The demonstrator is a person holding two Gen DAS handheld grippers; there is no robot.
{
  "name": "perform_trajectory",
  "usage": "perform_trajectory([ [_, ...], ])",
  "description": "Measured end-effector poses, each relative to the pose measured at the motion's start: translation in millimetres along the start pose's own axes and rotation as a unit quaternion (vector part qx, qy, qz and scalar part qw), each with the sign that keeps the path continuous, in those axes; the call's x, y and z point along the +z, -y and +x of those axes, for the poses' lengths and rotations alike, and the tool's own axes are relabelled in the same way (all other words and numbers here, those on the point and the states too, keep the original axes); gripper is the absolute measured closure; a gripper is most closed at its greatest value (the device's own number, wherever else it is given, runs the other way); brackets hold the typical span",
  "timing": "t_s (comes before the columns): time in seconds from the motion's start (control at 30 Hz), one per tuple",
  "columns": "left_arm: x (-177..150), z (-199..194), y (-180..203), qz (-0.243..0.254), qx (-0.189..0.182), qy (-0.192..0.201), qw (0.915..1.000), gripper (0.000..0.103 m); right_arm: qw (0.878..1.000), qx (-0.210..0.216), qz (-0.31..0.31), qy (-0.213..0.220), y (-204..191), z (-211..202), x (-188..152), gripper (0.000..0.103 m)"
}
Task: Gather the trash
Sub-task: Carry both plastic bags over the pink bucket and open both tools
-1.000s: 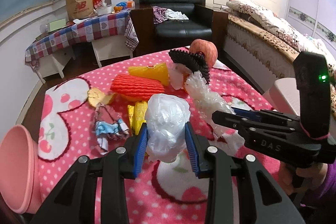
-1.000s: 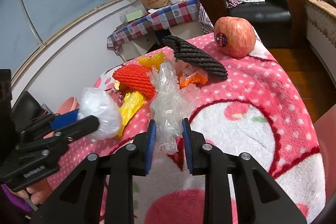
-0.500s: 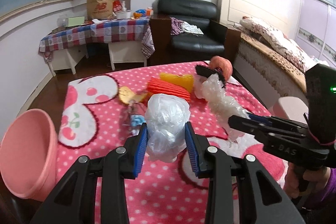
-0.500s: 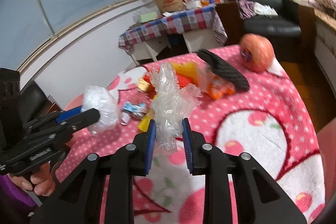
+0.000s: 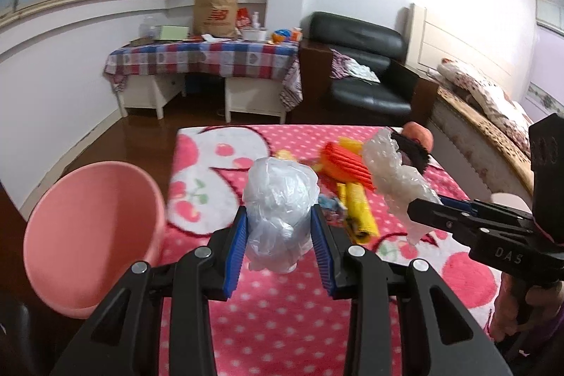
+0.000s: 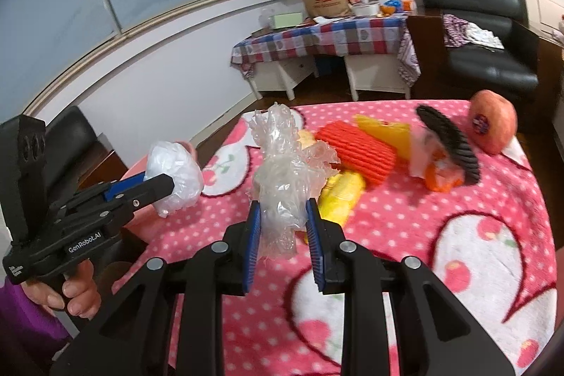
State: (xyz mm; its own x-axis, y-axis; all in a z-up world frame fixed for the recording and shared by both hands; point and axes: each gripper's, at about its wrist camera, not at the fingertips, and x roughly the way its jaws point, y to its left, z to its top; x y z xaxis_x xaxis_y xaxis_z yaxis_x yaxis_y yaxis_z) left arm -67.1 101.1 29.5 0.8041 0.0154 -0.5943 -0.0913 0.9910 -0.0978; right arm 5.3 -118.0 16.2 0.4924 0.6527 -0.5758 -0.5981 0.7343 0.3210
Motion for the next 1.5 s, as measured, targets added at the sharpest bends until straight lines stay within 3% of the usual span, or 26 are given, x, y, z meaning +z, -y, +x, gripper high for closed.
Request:
perform_trajectory([
  [0.6,-17.9,-41.9,-100.9,-0.064,0.104,0.032,0.992,0.068,0.993,0.096,-0.043,-0.058,-88.4,71.9,35.0,0.077],
  [0.97,-39.9,-36.2,-146.9,-0.105,0.147,0.004,0.9836,0.068,0.981,0.141,-0.076,-0.107,-153.9,120.6,43.0,0.077],
  [1.23,-48.7,-29.0,-163.2,-0.123,0.159,-0.007,0.9795,0.067,0.976,0.147,-0.059,-0.152,-170.5,158.5,40.4,0.077],
  [1.5,-49.2,-29.1,-170.3,-0.136,0.169,-0.003,0.9762,0.05,0.972,0.148,-0.048,-0.175,-178.4,176.5,37.9,0.069],
])
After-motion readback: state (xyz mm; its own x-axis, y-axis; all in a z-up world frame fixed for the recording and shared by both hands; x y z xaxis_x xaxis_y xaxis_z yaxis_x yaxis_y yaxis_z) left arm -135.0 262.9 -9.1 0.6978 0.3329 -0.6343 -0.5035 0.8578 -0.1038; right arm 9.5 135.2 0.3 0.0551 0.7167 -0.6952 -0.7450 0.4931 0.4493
